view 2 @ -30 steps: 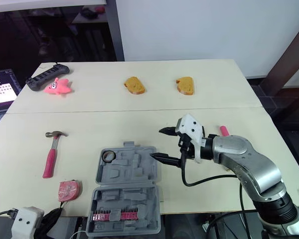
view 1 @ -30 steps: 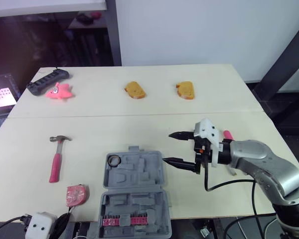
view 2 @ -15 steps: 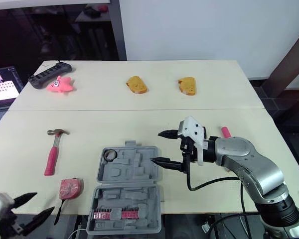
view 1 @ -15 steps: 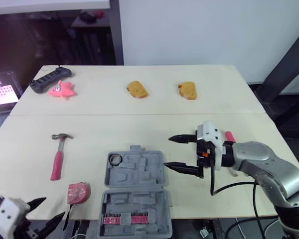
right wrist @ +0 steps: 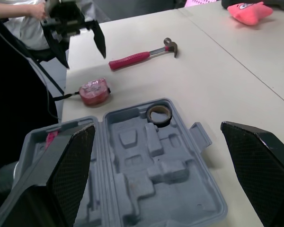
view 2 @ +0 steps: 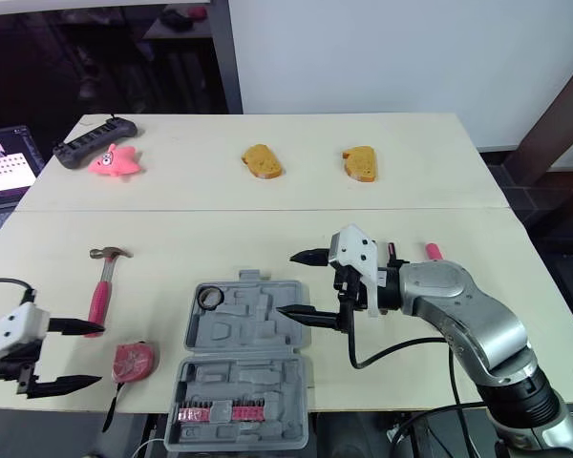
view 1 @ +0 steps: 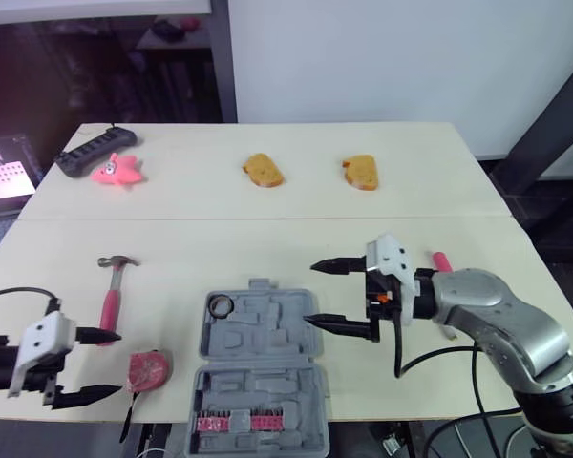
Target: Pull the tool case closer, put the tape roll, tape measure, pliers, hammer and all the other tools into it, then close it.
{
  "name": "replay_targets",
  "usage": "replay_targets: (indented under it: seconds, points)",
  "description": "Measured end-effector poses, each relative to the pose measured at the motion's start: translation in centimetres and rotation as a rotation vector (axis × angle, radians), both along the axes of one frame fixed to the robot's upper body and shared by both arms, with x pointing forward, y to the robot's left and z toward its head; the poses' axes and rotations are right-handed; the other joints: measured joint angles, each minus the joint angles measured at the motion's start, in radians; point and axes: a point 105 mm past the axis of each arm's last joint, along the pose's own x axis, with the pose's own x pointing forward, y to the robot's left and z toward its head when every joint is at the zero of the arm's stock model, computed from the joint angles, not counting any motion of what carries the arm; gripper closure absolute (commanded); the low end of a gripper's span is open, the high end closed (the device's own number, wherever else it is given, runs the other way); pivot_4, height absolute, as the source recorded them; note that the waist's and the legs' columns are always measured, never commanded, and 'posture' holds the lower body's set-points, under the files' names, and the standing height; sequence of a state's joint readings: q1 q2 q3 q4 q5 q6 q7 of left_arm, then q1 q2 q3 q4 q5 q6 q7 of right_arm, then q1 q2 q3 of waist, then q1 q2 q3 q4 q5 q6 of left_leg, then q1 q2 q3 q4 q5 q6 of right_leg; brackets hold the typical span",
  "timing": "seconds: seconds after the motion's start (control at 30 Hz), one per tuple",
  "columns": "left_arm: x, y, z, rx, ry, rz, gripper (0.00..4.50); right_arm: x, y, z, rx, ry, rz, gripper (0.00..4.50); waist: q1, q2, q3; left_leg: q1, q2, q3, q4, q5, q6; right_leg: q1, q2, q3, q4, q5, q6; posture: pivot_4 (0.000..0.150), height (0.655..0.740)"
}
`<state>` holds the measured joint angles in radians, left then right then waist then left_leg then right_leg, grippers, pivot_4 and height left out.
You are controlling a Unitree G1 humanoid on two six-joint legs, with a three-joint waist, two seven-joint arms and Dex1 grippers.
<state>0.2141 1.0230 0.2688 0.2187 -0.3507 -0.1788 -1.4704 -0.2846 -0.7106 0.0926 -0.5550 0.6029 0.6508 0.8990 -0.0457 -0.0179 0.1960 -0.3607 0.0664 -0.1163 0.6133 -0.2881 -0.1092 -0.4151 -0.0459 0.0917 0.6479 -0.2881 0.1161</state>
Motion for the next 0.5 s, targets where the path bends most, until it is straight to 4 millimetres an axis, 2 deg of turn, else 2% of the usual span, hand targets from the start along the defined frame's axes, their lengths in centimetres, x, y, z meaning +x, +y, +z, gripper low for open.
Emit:
replay_targets:
  seconds: [0.13, 0.3, 0.5]
  points:
    - [0.4, -0.7, -1.9, -0.002, 0.007, -0.021, 0.07, -0.2, -0.1, -0.5, -0.003, 0.009, -0.041, 0.0, 0.002, 0.0, 0.0, -0.001, 0.0, 0.0, 0.001, 0.0, 0.0, 0.0, 0.0, 0.0, 0.0, 0.0, 0.0, 0.15, 0.74]
    - [1.2, -1.0, -2.5, 0.007, -0.004, -0.036, 0.07, -0.3, -0.1, -0.6, -0.006, 0.009, -0.065, 0.0, 0.002, 0.0, 0.0, 0.0, 0.0, 0.0, 0.003, 0.0, 0.0, 0.001, 0.0, 0.0, 0.001, -0.001, -0.003, 0.15, 0.74]
    - [0.9, -1.3, -4.3, 0.05, 0.039, -0.072, 0.07, -0.3, -0.5, -0.6, -0.011, 0.011, -0.1, 0.0, 0.001, 0.0, 0.0, 0.002, 0.0, 0.0, 0.003, 0.0, 0.0, 0.003, 0.0, 0.0, 0.001, 0.0, 0.0, 0.15, 0.74]
